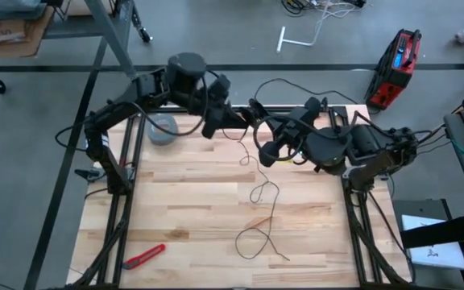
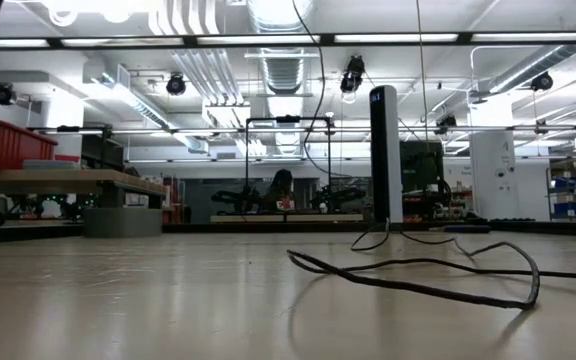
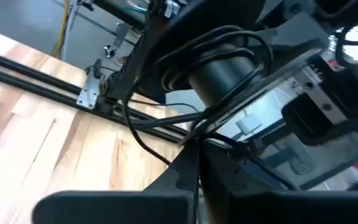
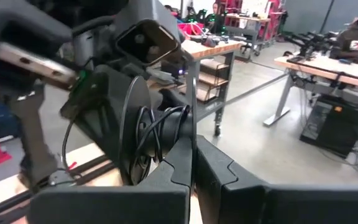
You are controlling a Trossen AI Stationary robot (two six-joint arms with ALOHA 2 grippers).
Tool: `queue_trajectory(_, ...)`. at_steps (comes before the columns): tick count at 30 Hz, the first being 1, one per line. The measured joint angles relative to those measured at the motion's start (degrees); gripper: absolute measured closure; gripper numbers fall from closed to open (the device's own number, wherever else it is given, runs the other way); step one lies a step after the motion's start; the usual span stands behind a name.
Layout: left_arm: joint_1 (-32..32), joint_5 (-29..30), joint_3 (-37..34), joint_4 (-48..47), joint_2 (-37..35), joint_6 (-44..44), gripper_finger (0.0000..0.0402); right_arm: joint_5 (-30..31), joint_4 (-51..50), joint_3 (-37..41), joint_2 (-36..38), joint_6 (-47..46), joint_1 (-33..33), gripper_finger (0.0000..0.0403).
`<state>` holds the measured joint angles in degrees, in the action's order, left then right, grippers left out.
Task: Coil cords
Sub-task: Coil the black wire on the black spool
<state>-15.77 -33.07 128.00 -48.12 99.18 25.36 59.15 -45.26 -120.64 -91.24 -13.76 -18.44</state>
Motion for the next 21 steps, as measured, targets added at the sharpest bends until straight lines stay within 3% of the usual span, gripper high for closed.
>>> queue_trajectory(9, 2.48, -0.67, 3.21, -4.35, -0.04, 2.99, 0.0401, -1.22, -5.53, 0.04, 0.06, -5.58, 0.23, 0.0403)
queue_trajectory(15, 4.75, 7.08, 3.05, -11.81, 0.98, 3.0, 0.0401, -0.92, -5.53, 0.04, 0.06, -5.52, 0.94, 0.0403)
queue_trajectory(21, 4.77, 8.62, 2.95, -13.71, 0.29, -1.56, 0.0397, -0.78, -5.56, 0.04, 0.06, -4.74, 1.22, 0.0403)
